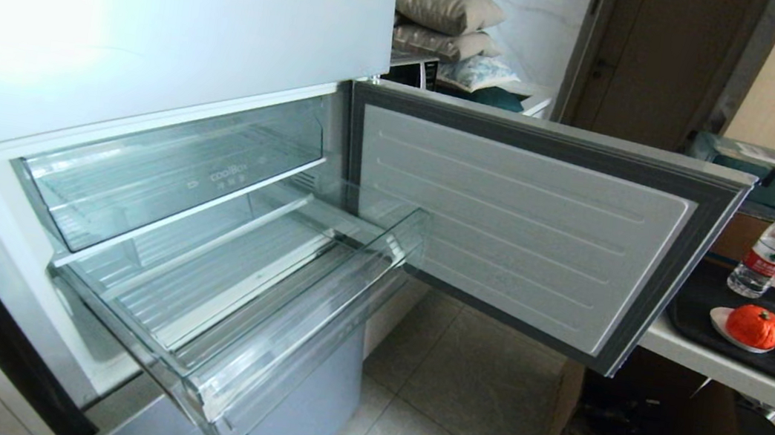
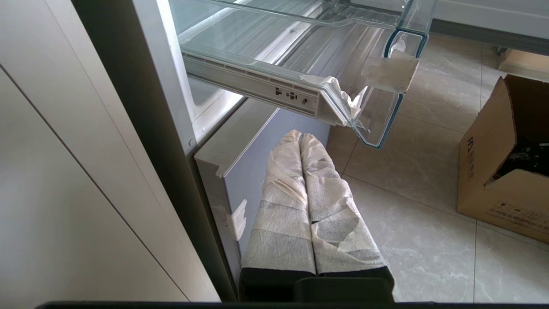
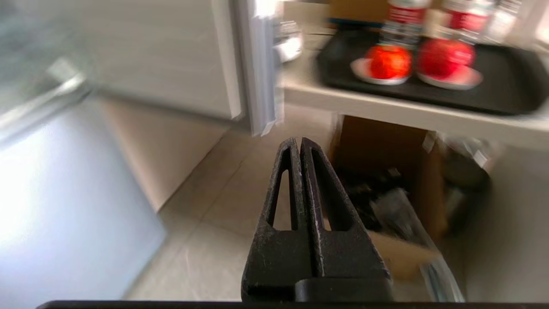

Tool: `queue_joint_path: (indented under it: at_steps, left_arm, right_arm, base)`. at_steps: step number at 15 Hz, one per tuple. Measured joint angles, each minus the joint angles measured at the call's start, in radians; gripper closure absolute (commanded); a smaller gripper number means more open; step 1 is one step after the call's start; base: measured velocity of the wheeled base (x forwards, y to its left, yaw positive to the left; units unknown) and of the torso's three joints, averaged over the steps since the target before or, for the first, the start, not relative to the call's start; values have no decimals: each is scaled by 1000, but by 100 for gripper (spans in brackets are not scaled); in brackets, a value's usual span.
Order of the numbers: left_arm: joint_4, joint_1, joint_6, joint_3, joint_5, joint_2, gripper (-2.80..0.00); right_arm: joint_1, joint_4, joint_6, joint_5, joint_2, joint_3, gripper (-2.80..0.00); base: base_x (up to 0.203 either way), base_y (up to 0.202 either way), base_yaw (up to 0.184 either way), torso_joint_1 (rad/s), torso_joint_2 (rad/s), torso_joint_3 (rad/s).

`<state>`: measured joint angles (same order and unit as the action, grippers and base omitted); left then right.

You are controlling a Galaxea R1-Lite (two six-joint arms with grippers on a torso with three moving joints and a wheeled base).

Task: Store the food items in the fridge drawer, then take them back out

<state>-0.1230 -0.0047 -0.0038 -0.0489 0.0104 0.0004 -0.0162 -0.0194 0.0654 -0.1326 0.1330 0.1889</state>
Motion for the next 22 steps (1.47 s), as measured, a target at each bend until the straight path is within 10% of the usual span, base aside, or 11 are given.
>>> queue_joint_path:
  at_steps: [4, 10, 18, 22]
  left_arm:
    - [0, 0, 0, 0, 0, 0, 0]
    - [0, 0, 0, 0, 0, 0, 0]
    - [0, 0, 0, 0, 0, 0, 0]
    - [0, 0, 0, 0, 0, 0, 0]
  right_arm:
    - [-190, 25, 113, 2, 290, 142, 0]
    - [-697, 323, 127, 281, 830, 228, 0]
    - [-847, 815, -56, 350, 1445, 325, 0]
    - [-881, 854, -117, 440, 1639, 483, 0]
  base:
    - [0, 0, 0, 0, 0, 0]
    - [0, 0, 0, 0, 0, 0]
    - [0, 0, 0, 0, 0, 0]
    - [0, 0, 0, 0, 0, 0]
